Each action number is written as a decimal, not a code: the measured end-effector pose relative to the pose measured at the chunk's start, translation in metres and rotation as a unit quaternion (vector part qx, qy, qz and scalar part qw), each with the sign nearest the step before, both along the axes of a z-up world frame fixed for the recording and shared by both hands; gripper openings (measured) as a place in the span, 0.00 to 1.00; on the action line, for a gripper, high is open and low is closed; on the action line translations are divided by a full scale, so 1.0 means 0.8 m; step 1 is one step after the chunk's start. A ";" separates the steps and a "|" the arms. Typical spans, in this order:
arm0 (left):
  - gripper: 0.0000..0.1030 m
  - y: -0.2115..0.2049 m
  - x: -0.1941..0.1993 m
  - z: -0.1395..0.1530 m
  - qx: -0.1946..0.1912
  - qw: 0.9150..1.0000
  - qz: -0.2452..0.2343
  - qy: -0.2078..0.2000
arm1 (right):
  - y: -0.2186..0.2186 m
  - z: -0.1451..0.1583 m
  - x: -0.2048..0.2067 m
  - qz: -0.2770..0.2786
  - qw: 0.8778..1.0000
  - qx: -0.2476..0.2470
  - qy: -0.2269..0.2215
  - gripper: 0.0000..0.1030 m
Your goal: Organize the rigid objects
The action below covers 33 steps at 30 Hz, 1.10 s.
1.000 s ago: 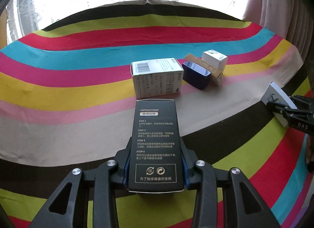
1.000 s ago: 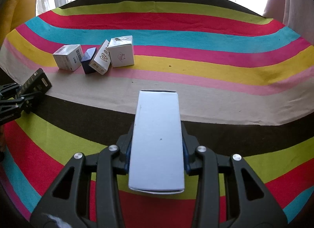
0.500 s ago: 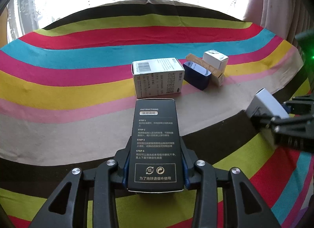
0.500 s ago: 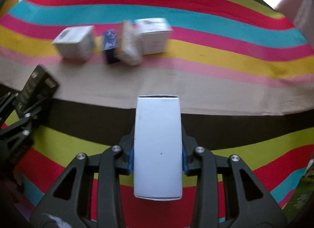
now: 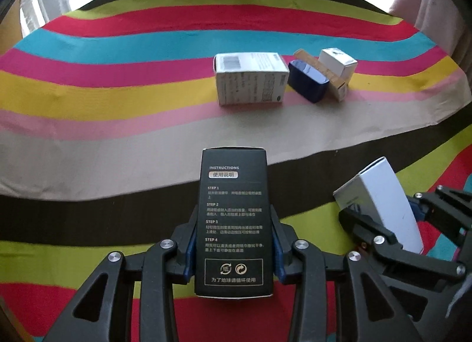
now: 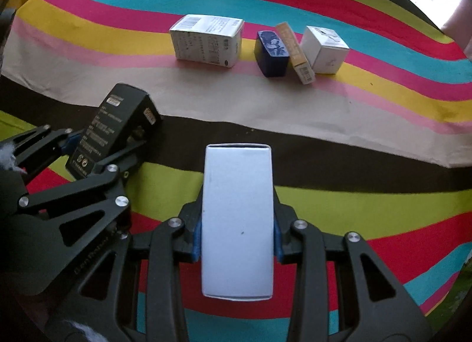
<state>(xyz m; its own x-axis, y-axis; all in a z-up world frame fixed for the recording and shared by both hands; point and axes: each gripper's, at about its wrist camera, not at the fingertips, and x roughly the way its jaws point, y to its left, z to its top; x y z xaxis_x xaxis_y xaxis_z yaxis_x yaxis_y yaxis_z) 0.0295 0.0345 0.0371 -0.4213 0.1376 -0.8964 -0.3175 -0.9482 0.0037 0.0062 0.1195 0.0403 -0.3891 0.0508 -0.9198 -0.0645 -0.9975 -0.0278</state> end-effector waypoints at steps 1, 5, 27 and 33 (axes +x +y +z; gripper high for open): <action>0.39 -0.001 0.001 0.000 -0.001 1.000 0.001 -0.004 | 0.001 0.000 0.003 -0.001 1.000 -0.003 0.002 0.38; 0.39 -0.007 0.008 0.001 0.005 1.000 -0.002 -0.015 | 0.000 0.002 0.015 0.008 1.000 -0.008 -0.006 0.38; 0.39 -0.018 0.108 0.048 0.035 0.999 -0.010 0.024 | 0.028 0.044 0.115 0.028 0.989 -0.144 0.033 0.38; 0.39 -0.016 0.141 0.076 0.030 0.997 -0.010 0.068 | 0.009 0.074 0.127 0.037 0.982 -0.167 0.075 0.38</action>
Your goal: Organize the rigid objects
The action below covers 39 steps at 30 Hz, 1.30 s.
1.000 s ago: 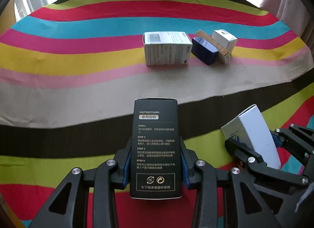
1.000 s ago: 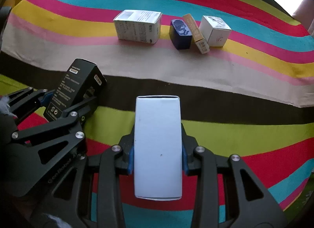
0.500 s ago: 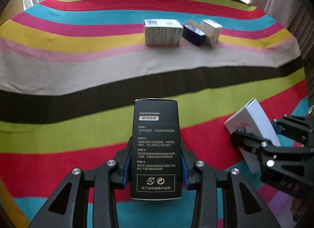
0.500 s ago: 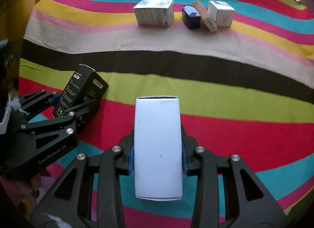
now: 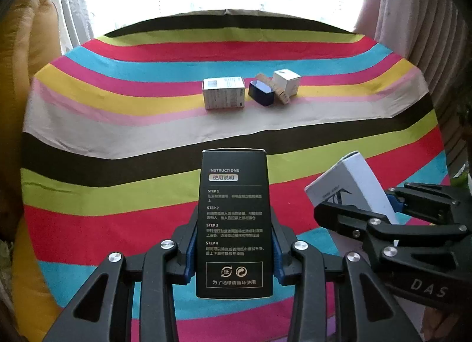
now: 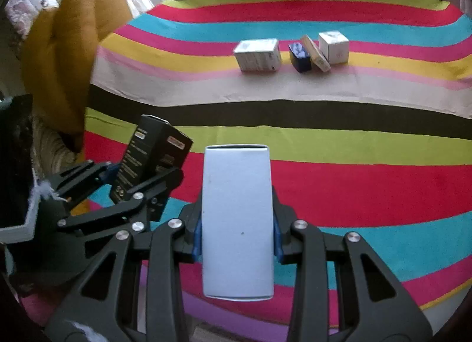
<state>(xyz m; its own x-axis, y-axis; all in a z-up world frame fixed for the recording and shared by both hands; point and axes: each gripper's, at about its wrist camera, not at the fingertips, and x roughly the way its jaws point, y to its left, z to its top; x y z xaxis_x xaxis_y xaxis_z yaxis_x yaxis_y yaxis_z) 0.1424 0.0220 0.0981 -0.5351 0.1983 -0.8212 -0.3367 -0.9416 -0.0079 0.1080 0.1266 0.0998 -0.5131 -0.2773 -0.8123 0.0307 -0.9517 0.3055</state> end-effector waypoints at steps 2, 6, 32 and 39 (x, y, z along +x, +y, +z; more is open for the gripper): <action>0.39 -0.002 0.008 0.003 -0.004 1.000 0.000 0.004 | -0.006 0.006 0.009 0.004 1.000 0.008 0.006 0.38; 0.39 -0.007 0.026 0.013 0.012 1.000 0.005 0.007 | -0.009 0.010 0.022 0.002 1.000 -0.006 0.013 0.38; 0.39 -0.020 0.205 0.061 0.020 0.994 -0.057 0.089 | -0.052 0.067 0.184 0.059 0.993 0.031 0.096 0.38; 0.39 -0.023 0.251 0.063 0.014 0.992 -0.075 0.099 | -0.061 0.081 0.226 0.070 0.990 0.044 0.115 0.38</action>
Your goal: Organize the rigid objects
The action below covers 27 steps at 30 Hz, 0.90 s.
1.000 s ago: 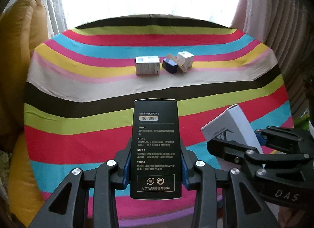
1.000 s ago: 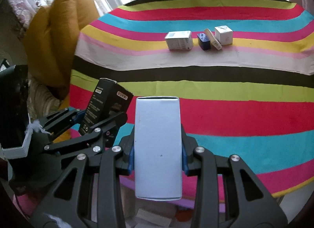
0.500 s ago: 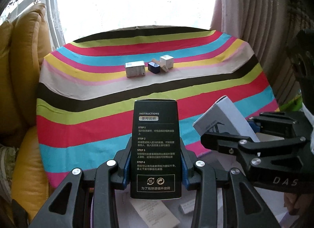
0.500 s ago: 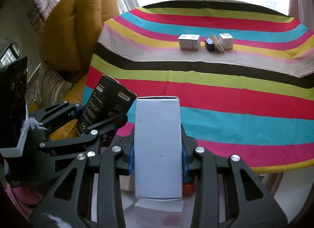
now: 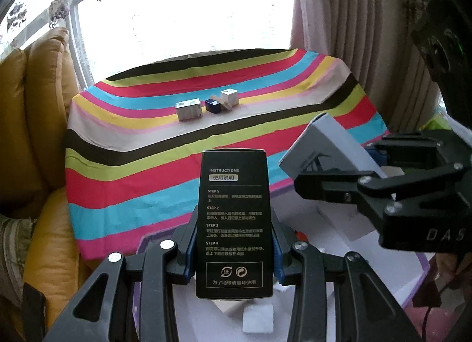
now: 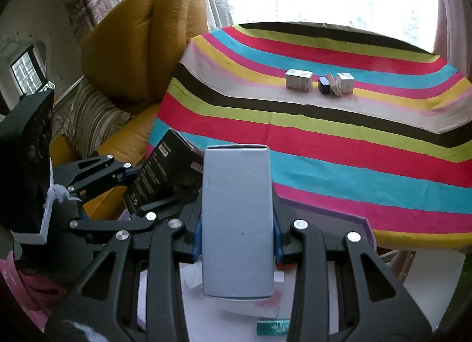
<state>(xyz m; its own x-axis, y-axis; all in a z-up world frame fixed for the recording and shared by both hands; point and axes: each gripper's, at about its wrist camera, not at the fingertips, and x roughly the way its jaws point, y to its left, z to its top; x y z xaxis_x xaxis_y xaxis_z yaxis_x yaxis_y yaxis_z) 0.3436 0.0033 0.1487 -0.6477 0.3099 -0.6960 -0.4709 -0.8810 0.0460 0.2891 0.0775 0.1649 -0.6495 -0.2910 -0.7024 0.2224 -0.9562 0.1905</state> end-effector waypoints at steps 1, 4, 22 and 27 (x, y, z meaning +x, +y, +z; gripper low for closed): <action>0.39 -0.001 0.007 0.001 0.000 1.000 -0.001 0.002 | -0.001 0.001 0.005 0.002 1.000 0.002 0.001 0.38; 0.39 -0.005 0.024 0.002 -0.002 1.000 -0.002 0.008 | -0.005 0.003 0.023 0.006 1.000 0.014 0.009 0.38; 0.39 -0.028 0.082 -0.022 0.002 1.000 -0.013 0.002 | -0.017 -0.021 0.103 0.011 0.998 0.050 0.045 0.38; 0.39 -0.027 0.091 -0.022 -0.001 1.000 -0.019 0.012 | -0.036 -0.038 0.109 0.025 0.997 0.070 0.035 0.38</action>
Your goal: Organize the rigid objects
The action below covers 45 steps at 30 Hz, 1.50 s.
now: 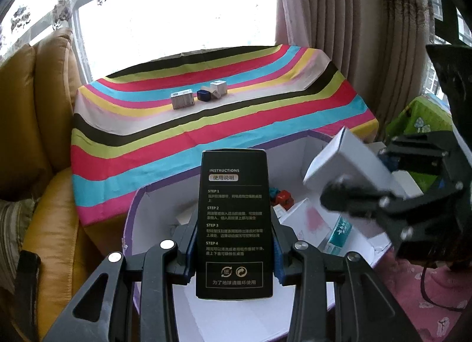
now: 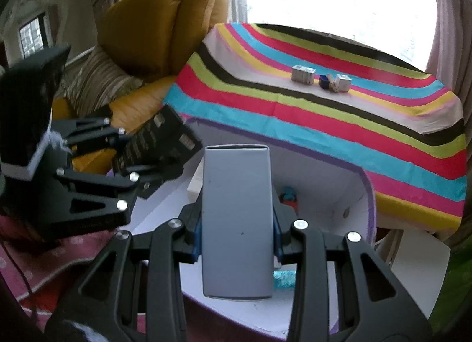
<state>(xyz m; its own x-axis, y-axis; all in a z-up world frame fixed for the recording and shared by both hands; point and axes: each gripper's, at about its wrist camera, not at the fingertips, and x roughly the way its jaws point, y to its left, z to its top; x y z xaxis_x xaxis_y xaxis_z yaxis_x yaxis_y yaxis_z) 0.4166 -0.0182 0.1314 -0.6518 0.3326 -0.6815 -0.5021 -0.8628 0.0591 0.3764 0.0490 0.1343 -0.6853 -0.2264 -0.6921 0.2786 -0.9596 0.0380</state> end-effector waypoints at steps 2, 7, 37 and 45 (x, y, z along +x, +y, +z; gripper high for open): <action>0.39 0.002 0.002 -0.003 -0.001 1.000 -0.004 -0.003 | -0.006 -0.004 0.005 0.006 1.000 0.012 0.000 0.38; 0.39 0.008 0.002 -0.020 -0.009 0.999 -0.016 -0.028 | -0.011 -0.010 0.011 0.016 1.000 0.022 -0.005 0.38; 0.79 0.002 0.007 -0.027 -0.004 0.999 -0.003 -0.035 | 0.003 -0.016 0.009 0.002 1.000 -0.002 -0.011 0.71; 0.81 -0.001 0.000 -0.030 -0.019 0.999 -0.003 -0.035 | 0.010 -0.010 -0.002 -0.002 1.000 0.005 -0.016 0.76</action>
<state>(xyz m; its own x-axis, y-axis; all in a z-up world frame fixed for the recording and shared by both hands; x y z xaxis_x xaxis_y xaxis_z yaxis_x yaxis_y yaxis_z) 0.4169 -0.0187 0.1074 -0.5994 0.3104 -0.7378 -0.5119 -0.8573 0.0552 0.3748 0.0571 0.1263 -0.6635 -0.2170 -0.7160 0.2740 -0.9610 0.0373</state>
